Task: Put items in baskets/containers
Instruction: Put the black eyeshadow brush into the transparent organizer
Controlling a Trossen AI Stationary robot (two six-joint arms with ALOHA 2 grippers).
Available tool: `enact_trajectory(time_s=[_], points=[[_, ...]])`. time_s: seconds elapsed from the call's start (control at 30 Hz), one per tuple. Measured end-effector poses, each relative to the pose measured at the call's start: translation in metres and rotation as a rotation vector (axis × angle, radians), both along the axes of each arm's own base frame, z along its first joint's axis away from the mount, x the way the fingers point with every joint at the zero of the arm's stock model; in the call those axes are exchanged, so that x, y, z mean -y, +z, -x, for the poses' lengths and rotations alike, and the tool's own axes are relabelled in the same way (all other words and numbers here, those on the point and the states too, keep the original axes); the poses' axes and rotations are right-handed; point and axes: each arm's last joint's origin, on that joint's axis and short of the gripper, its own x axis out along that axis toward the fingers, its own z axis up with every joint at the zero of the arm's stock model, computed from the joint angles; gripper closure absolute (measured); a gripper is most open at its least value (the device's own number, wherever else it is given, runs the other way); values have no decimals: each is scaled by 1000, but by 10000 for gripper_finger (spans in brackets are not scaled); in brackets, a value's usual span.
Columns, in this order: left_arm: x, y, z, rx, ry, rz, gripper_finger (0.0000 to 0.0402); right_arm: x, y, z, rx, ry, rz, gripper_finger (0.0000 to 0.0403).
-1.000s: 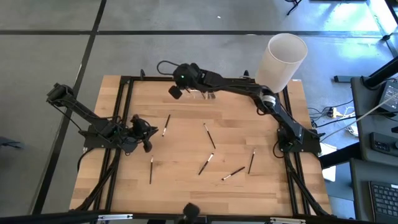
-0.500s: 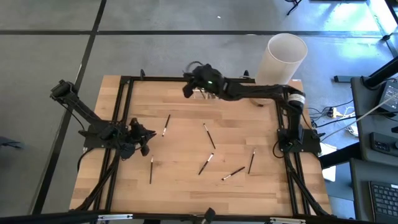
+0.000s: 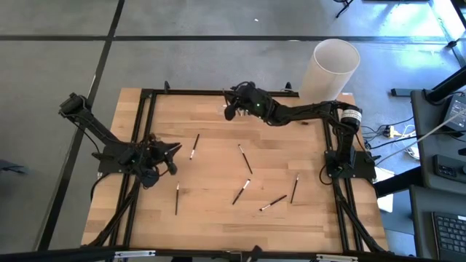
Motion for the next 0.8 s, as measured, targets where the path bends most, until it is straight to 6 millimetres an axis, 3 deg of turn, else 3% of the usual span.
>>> enact_trajectory(time_s=[0.37,0.6,0.8], points=[[-7,-2,-4,-69,15,19,354,9,2,3,1,-46,41,367],[-8,-2,-5,-76,13,31,354,13,-19,-2,-72,-89,82,367],[-7,-3,-5,-89,-3,50,354,14,-25,-1,-146,-139,85,367]])
